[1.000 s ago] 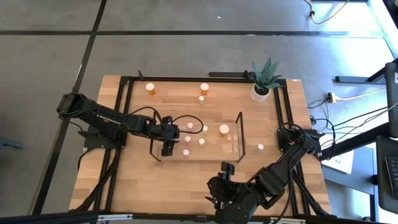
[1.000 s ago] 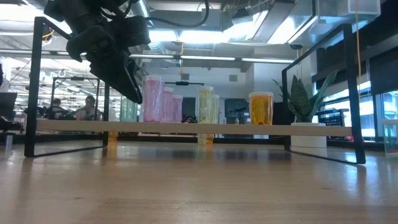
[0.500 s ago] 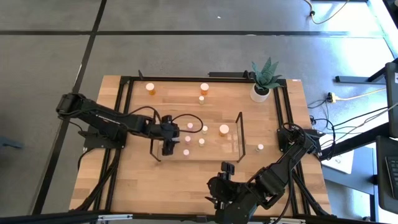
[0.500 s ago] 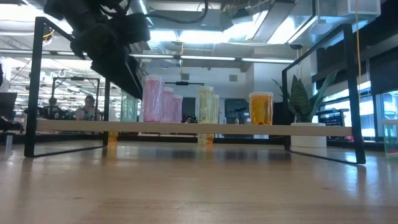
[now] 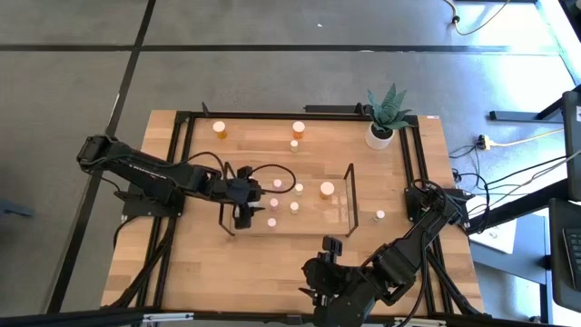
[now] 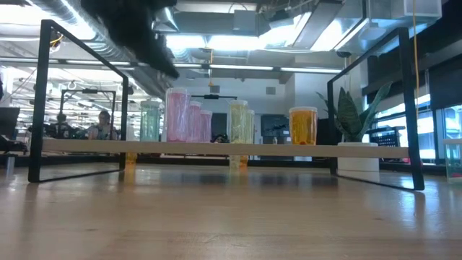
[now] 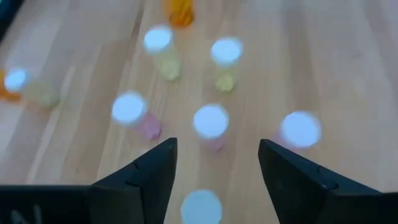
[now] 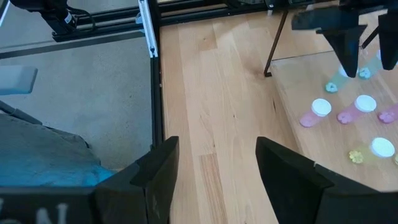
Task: Pick and place medicine bottles onto shelf by color
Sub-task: Put the blue pill bottle on the shelf aligned with the other blue pill bottles
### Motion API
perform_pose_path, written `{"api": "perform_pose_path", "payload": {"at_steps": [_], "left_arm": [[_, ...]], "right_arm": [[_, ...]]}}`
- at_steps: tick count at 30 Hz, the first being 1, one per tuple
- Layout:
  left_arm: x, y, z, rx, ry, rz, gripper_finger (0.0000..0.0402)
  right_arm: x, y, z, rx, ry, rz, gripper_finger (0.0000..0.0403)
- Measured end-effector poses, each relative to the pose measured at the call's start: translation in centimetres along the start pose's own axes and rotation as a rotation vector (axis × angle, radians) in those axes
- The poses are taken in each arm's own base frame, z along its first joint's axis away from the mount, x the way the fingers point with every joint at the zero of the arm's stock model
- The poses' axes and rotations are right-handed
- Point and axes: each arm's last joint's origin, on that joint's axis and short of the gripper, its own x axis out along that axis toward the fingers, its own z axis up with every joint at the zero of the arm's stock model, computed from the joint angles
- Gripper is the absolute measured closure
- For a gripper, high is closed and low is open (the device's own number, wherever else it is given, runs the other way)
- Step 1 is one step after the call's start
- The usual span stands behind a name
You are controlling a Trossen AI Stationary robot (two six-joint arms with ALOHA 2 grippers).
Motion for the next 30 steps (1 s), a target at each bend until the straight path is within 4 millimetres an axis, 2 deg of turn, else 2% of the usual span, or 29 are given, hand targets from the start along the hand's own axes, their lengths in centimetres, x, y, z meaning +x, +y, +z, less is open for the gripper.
{"api": "perform_pose_path", "payload": {"at_steps": [7,11,18,23,30], "left_arm": [[-2.9,-2.3,2.1,0.074,-0.068,-0.055,0.0182],[-4.6,-4.2,2.0,0.122,-0.103,-0.055,0.0182],[-7.0,-8.5,0.4,0.174,-0.138,-0.141,0.0182],[-8.7,-10.8,-1.5,0.211,-0.107,-0.207,0.0182],[-10.3,-12.4,-3.4,0.213,-0.111,-0.198,0.0182]], "right_arm": [[0.0,0.0,0.0,0.002,-0.003,0.003,0.0188],[0.0,0.0,0.0,0.003,-0.003,0.003,0.0188],[0.0,0.0,0.0,0.002,-0.003,0.003,0.0188],[0.0,0.0,0.0,0.002,-0.003,0.003,0.0188],[0.0,0.0,0.1,0.003,-0.005,0.001,0.0188]]}}
